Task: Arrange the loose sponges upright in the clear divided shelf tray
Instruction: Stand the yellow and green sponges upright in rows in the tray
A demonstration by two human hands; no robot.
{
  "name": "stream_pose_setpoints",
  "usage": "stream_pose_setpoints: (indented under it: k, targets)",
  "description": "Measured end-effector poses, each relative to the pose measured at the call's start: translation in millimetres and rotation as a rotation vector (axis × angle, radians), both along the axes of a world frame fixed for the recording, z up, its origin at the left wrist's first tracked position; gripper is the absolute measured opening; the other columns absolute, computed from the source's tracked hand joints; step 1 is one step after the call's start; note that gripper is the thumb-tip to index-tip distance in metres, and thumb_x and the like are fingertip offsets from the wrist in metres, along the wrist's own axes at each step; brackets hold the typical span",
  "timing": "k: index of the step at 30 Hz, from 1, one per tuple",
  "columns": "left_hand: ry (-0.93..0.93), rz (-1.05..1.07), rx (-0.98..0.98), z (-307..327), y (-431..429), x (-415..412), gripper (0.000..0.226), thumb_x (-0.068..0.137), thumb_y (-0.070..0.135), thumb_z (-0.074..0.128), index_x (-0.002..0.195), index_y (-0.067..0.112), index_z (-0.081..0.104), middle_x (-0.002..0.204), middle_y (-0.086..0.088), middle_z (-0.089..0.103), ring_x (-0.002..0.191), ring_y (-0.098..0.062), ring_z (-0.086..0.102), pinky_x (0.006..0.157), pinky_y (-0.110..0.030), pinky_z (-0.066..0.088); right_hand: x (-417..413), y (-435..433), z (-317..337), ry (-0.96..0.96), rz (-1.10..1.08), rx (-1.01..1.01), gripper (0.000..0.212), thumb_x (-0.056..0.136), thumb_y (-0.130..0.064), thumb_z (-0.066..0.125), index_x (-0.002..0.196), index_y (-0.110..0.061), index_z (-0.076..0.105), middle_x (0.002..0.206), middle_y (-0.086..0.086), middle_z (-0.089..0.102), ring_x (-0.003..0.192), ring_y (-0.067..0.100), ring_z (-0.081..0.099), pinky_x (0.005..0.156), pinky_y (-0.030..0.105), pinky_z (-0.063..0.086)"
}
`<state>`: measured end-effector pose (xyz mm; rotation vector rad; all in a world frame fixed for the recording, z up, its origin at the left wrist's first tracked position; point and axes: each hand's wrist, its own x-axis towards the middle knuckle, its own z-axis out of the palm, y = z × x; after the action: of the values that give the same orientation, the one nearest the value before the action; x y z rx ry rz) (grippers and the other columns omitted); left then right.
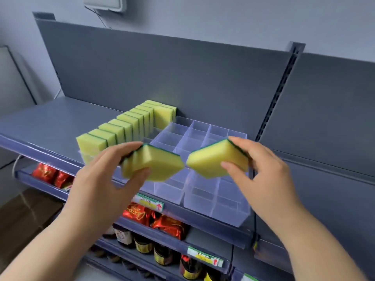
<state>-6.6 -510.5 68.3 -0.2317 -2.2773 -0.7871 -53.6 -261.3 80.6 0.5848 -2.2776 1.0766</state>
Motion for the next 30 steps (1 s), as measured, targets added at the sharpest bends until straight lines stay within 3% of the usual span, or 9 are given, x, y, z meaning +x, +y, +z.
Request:
stream_pose_setpoints:
  k: [3,7,12,17,22,27,30]
  targets:
    - [0.000,0.051,0.033,12,-24,-35,0.043,0.073,0.034,0.072,0.113,0.030,0.057,0.098,0.016,0.061,0.085,-0.004,0.057,0.076,-0.019,0.046,-45,-21,14,0.000,0.062,0.022,0.040,0.076,-0.031,0.063,0.115,-0.034,0.054,0.106,-0.030,0.051,0.096,-0.002,0.053,0.085,0.014,0.043]
    - [-0.034,0.067,-0.013,34,-48,-85,0.042,0.074,0.037,0.073,0.112,0.031,0.056,0.096,0.020,0.060,0.086,-0.003,0.056,0.078,-0.002,0.037,-112,-49,28,0.027,0.093,0.115,0.041,0.078,-0.017,0.064,0.119,-0.019,0.059,0.104,-0.012,0.056,0.095,0.002,0.050,0.081,0.012,0.041]
    - [-0.052,0.044,-0.152,53,-75,-136,0.043,0.074,0.039,0.074,0.110,0.022,0.057,0.094,0.030,0.051,0.085,0.005,0.052,0.079,0.006,0.031,-180,-87,35,-0.094,0.132,0.255,0.048,0.078,-0.008,0.064,0.123,-0.022,0.054,0.106,-0.009,0.051,0.091,-0.001,0.044,0.076,0.000,0.032]
    - [-0.085,-0.016,-0.117,64,-107,-173,0.041,0.068,0.046,0.065,0.104,0.030,0.053,0.094,0.029,0.055,0.083,0.026,0.049,0.075,0.007,0.031,-222,-116,36,-0.203,0.122,0.372,0.040,0.081,-0.020,0.065,0.117,-0.028,0.048,0.108,-0.005,0.054,0.103,0.015,0.052,0.086,0.028,0.042]
    - [-0.107,-0.126,-0.008,62,-137,-210,0.040,0.066,0.045,0.065,0.103,0.032,0.053,0.095,0.024,0.061,0.088,0.011,0.058,0.077,0.002,0.038,-241,-138,28,-0.247,0.055,0.403,0.037,0.082,-0.020,0.065,0.114,-0.028,0.049,0.108,-0.008,0.055,0.104,0.013,0.051,0.086,0.027,0.042]
    - [-0.135,-0.273,0.054,58,-162,-249,0.043,0.070,0.027,0.075,0.101,0.042,0.050,0.101,0.027,0.058,0.088,0.010,0.059,0.076,0.001,0.039,-242,-163,18,-0.291,-0.052,0.391,0.032,0.082,-0.012,0.063,0.109,-0.025,0.053,0.103,-0.008,0.057,0.092,0.012,0.052,0.077,0.020,0.040]
    - [-0.137,-0.396,0.053,57,-172,-267,0.043,0.071,0.031,0.073,0.104,0.044,0.050,0.101,0.023,0.059,0.089,0.008,0.060,0.079,0.000,0.040,-239,-173,18,-0.323,-0.151,0.376,0.031,0.082,-0.012,0.061,0.109,-0.026,0.053,0.104,-0.008,0.057,0.093,0.013,0.053,0.079,0.025,0.043]
